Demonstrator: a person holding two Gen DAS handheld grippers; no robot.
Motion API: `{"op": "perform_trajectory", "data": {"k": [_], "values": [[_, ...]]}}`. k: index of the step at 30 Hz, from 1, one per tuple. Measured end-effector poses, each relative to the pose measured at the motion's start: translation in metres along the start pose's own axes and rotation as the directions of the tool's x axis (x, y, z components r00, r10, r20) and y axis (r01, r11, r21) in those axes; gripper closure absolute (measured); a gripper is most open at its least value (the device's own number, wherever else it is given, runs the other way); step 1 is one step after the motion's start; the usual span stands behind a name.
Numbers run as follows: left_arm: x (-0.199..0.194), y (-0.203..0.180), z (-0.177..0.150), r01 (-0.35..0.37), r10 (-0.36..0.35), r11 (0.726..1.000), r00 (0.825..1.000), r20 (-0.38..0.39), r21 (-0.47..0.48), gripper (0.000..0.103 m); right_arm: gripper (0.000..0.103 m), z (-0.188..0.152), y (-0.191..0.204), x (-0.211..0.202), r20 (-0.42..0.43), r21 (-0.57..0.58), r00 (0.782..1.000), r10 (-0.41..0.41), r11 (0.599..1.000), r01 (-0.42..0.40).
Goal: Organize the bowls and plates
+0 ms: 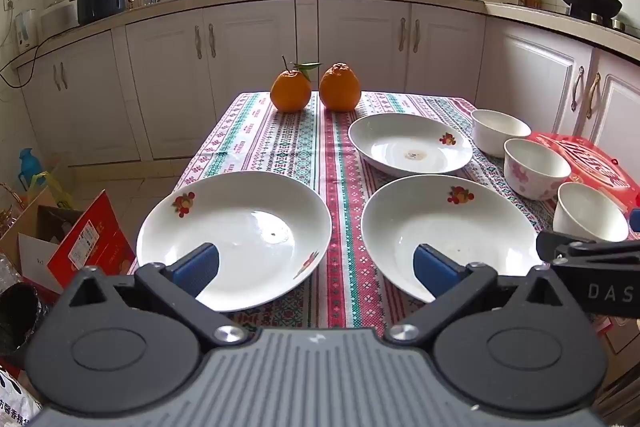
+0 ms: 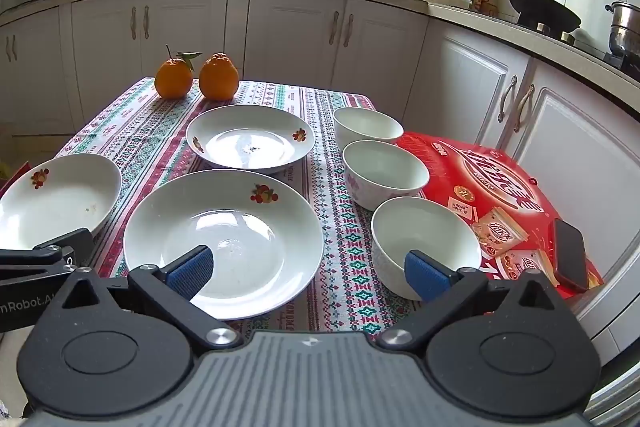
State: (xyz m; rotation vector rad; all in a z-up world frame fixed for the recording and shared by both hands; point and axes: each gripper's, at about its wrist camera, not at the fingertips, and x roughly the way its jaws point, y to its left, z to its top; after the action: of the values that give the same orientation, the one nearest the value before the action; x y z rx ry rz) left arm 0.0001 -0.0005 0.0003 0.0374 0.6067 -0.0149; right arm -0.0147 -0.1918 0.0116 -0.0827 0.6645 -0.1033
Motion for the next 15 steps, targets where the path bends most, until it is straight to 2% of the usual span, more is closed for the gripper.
{"op": "perform_trajectory", "data": {"k": [15], "values": [[0.0018,0.0006,0.0006,0.011,-0.011,1.000,1.000,-0.002,-0.006,0.001,0.000,0.0006,-0.0002,-0.0004,0.003,-0.001,1.000,-0.002,1.000,0.002]]}}
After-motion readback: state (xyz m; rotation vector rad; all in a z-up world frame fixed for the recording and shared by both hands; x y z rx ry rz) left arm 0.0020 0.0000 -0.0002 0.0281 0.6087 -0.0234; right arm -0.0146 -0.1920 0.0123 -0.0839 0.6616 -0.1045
